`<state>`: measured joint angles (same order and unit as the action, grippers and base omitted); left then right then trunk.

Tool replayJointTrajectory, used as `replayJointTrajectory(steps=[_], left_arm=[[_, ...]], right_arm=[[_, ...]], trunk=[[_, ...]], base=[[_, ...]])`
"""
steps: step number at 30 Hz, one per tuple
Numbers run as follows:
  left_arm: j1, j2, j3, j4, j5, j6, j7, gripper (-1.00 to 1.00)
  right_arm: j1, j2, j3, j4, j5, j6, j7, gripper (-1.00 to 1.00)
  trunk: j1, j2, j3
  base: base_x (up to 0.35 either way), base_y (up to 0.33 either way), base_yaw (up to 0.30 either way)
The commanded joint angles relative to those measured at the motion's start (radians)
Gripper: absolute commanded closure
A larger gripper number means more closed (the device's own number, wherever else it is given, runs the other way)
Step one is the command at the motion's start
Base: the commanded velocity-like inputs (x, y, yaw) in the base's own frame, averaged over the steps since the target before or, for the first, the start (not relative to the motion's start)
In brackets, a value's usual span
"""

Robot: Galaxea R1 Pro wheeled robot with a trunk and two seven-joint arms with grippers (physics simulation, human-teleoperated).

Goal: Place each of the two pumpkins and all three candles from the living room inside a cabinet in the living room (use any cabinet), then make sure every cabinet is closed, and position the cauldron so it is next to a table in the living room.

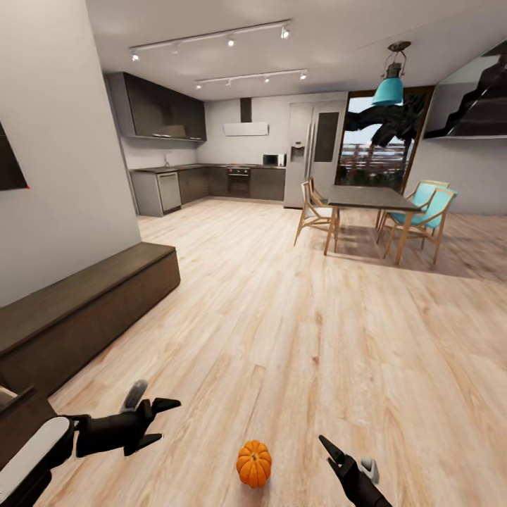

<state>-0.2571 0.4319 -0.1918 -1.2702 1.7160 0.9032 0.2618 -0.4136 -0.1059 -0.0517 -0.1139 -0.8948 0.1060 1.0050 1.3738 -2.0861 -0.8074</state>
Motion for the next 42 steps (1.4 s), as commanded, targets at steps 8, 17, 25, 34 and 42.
replayJointTrajectory(steps=[8, 17, 25, 34, 42], left_arm=[[-0.091, -0.131, 0.002, 0.163, -0.357, -0.166, 0.09, -1.0], [-0.102, -0.279, -0.005, 0.473, -0.747, -0.45, 0.089, -1.0], [-0.103, -0.354, -0.009, 0.637, -0.882, -0.653, 0.072, -1.0], [-0.102, -0.357, -0.042, 0.65, -0.888, -0.668, 0.069, -1.0], [-0.102, -0.357, -0.052, 0.65, -0.888, -0.668, 0.069, -1.0]], right_arm=[[-0.001, 0.004, -0.005, 0.003, -0.001, -0.066, -0.006, -1.0], [-0.001, 0.006, -0.004, 0.001, -0.001, -0.072, -0.042, -1.0], [-0.001, 0.005, -0.004, 0.0, -0.001, -0.068, -0.054, -1.0], [-0.001, 0.011, -0.004, -0.01, 0.0, -0.07, -0.131, -1.0], [-0.001, 0.011, -0.004, -0.012, 0.002, -0.083, -0.179, -1.0]], trunk=[[0.0, 0.0, -0.001], [0.0, 0.0, -0.001], [0.0, 0.0, -0.003], [0.0, 0.0, -0.006], [0.0, 0.0, -0.006]], base=[[0.0, 0.0, -0.287], [0.0, 0.0, -0.258], [0.0, 0.0, -0.051], [0.0, 0.0, -0.061], [0.0, 0.0, -0.001]])
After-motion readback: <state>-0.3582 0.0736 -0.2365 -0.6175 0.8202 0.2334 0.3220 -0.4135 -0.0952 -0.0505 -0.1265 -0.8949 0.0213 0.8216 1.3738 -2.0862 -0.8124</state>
